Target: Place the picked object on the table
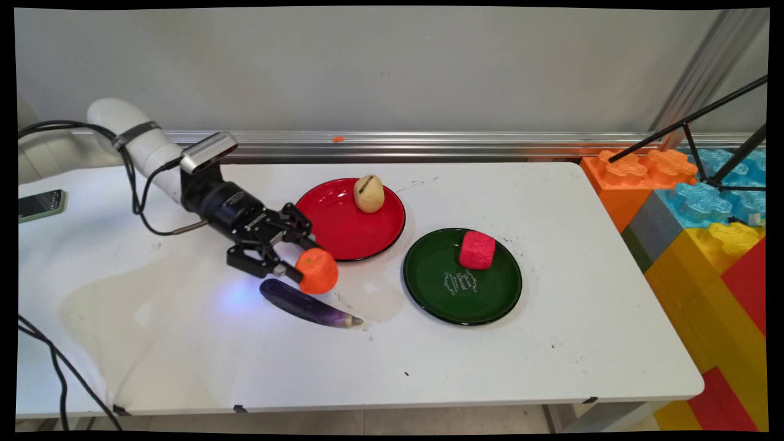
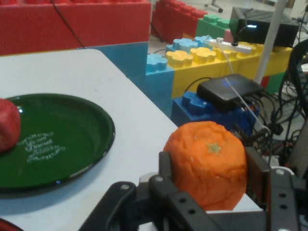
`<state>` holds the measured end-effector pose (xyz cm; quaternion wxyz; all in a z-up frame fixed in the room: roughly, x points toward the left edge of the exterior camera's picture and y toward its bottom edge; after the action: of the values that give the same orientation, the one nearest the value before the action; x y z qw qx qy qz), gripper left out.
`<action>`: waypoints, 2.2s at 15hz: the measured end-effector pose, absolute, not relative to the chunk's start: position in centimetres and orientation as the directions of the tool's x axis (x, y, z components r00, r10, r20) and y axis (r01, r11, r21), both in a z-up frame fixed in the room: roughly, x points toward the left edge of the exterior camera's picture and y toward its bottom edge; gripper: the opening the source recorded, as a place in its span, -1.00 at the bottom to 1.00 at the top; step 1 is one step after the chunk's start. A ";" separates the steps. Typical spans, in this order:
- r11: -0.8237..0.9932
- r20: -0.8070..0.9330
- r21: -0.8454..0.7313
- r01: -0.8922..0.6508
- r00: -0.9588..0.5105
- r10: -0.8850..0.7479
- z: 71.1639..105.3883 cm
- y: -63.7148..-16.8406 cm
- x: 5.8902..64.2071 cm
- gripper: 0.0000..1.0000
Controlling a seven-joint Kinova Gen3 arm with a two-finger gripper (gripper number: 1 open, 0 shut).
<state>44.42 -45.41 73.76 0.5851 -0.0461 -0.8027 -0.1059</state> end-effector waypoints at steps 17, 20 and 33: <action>0.947 0.925 0.168 0.273 -0.375 -0.056 68.3 -41.2 49.4 -1.00; 0.945 0.922 0.174 0.277 -0.382 -0.058 67.3 -41.1 49.5 -1.00; 0.941 0.914 0.183 0.284 -0.402 -0.056 64.1 -41.3 49.4 -1.00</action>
<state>49.40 -41.30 64.11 0.5422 -0.0692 -0.8226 -0.1568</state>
